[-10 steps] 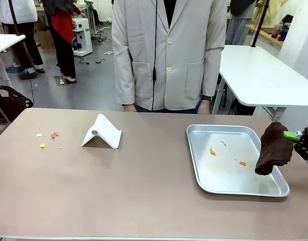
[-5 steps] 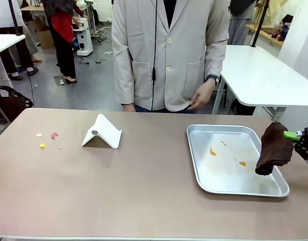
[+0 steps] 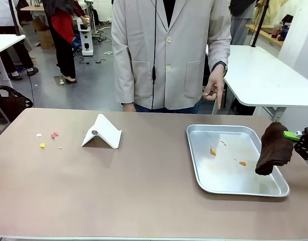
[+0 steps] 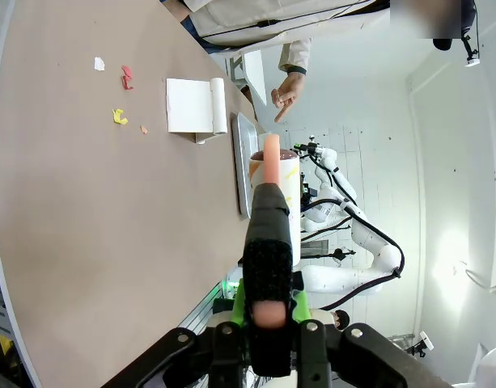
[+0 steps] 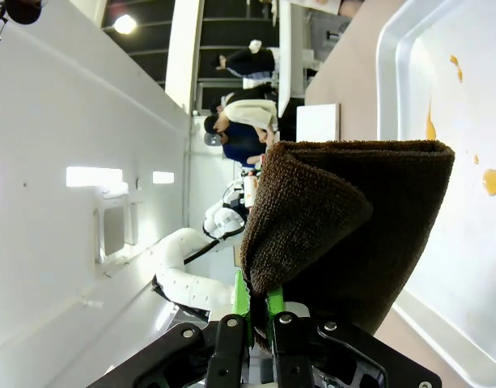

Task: Clean the surface of the table.
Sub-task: If a person points to the right, clean the right side of the table with your right hand, and if they point to the left, clean the left side with your left hand.

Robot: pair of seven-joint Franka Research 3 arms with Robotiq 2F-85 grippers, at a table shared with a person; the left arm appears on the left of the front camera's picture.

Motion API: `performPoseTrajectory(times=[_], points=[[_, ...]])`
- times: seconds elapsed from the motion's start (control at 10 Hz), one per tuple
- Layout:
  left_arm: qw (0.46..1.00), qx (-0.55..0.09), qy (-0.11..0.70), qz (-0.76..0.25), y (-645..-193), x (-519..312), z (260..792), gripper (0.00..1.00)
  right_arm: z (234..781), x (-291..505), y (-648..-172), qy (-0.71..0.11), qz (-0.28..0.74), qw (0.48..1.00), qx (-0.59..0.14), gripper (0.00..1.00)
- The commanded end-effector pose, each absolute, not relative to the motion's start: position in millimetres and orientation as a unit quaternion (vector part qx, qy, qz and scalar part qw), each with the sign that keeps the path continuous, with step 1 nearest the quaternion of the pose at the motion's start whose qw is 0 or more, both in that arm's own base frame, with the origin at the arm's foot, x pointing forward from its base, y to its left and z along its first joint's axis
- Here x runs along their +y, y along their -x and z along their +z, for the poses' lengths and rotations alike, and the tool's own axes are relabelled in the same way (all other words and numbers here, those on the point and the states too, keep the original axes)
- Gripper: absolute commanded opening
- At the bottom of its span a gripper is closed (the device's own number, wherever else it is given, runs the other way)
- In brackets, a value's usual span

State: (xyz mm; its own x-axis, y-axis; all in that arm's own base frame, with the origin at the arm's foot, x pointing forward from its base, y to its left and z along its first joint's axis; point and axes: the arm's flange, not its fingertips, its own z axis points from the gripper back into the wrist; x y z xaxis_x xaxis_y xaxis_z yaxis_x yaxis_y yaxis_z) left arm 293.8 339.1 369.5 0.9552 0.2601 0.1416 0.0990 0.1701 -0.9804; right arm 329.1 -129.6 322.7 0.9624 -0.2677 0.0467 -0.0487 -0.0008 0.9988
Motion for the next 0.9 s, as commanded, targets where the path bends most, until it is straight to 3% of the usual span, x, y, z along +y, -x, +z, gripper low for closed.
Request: performPoseTrajectory(times=[0.0,0.5,0.6,0.8], points=[[0.754,-0.134,0.641,0.057,-292,337,373,0.0,327,-131,-328,-0.706,-0.076,0.695,-0.114,0.0],[0.754,-0.134,0.641,0.057,-292,337,373,0.0,327,-131,-328,-0.706,-0.076,0.695,-0.114,0.0],[0.754,-0.134,0.641,0.057,-292,337,373,0.0,323,-130,-329,-0.703,-0.078,0.698,-0.112,0.09],[0.754,-0.134,0.641,0.057,-292,337,373,0.0,329,-120,-335,-0.662,-0.037,0.739,-0.123,0.09]])
